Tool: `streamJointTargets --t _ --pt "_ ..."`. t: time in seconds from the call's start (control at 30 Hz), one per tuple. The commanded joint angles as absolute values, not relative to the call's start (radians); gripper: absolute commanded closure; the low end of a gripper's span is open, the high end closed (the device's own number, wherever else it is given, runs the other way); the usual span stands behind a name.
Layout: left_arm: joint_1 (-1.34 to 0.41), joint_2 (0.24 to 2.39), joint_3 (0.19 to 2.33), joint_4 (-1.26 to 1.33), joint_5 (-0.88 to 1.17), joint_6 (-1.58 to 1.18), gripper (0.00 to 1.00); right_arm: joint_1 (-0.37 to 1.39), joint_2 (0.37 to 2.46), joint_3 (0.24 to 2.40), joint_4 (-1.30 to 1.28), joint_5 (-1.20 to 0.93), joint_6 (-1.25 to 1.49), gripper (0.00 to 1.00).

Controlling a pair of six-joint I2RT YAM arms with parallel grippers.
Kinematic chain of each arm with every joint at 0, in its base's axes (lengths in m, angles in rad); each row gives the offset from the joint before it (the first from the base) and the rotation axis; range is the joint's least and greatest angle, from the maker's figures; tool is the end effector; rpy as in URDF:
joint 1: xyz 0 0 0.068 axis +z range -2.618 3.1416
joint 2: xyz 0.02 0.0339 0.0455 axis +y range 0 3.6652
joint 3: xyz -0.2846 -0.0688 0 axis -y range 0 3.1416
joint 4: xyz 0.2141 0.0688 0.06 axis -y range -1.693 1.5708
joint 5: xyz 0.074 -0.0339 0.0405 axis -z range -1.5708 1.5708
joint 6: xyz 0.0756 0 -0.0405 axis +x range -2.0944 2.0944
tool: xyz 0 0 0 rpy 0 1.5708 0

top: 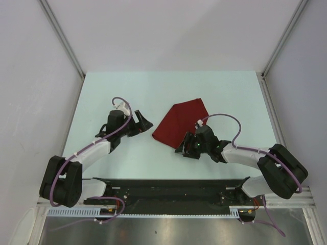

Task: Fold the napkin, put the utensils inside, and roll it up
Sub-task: Fold the napkin

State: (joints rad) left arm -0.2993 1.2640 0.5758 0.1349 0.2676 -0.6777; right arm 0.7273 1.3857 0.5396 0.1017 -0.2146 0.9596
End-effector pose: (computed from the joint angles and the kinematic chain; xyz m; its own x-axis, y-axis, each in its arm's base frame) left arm 0.2450 -0.0965 0.2180 -0.7043 -0.4155 -0.5757 0.0741 0.7634 -0.6417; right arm 0.1859 0.1870 0.1725 -0.9182 0.2539 -0.3039 -0.0254 0.7280 0.6851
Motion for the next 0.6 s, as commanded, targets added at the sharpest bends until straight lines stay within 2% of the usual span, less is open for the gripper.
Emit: streamJointTargets --t 0.0,0.57 --pt "-0.288 1.232 0.607 0.129 0.288 -0.653 0.07 0.75 1.382 0.537 0.115 -0.173 0.988 0.37" --pt "-0.284 1.181 0.647 0.078 0.301 -0.644 0.06 0.721 1.437 0.52 0.175 -0.127 0.988 0.38"
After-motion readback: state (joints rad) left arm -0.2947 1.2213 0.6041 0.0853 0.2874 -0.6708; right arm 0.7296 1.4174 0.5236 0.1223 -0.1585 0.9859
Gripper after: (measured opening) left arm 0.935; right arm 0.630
